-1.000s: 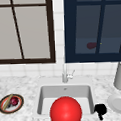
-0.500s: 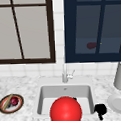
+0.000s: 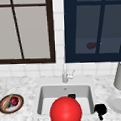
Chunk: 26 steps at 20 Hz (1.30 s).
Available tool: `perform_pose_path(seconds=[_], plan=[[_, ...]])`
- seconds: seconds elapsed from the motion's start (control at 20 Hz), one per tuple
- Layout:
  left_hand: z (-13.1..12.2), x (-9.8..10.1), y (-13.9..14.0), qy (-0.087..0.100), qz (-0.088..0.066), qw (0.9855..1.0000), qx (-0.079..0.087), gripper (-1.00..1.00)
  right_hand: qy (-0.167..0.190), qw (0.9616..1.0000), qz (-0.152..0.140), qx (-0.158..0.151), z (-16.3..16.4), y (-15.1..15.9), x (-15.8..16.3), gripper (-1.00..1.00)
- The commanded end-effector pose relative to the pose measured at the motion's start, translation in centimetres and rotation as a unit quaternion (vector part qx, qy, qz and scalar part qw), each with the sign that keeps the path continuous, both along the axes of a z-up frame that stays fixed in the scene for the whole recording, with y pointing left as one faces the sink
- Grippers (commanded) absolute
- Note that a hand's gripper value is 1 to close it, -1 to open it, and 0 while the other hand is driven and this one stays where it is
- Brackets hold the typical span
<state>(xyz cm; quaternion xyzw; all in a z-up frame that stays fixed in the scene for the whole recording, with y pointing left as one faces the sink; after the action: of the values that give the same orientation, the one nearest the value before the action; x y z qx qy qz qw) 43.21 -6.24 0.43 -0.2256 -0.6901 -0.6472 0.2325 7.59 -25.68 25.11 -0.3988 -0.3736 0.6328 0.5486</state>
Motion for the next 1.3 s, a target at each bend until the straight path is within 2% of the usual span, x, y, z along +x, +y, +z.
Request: perform_pose_path(seconds=[0.0,0.35,0.55,1.0,1.25], plan=[[0.9,1.3,1.5,0.028,-0.004,0.9996,-0.006,1.0,0.0,1.0,0.0,0.0,0.0,0.0,0.0,0.0],[3.3,3.4,4.5,0.067,-0.002,0.9977,-0.012,1.0,0.0,1.0,0.0,0.0,0.0,0.0,0.0,0.0],[4.9,4.6,6.4,0.078,-0.003,0.9969,-0.012,1.0,0.0,1.0,0.0,0.0,0.0,0.0,0.0,0.0],[8.3,6.9,10.9,0.109,-0.006,0.9938,-0.02,1.0,0.0,1.0,0.0,0.0,0.0,0.0,0.0,0.0],[10.1,8.1,13.5,0.127,-0.008,0.9916,-0.022,1.0,0.0,1.0,0.0,0.0,0.0,0.0,0.0,0.0]])
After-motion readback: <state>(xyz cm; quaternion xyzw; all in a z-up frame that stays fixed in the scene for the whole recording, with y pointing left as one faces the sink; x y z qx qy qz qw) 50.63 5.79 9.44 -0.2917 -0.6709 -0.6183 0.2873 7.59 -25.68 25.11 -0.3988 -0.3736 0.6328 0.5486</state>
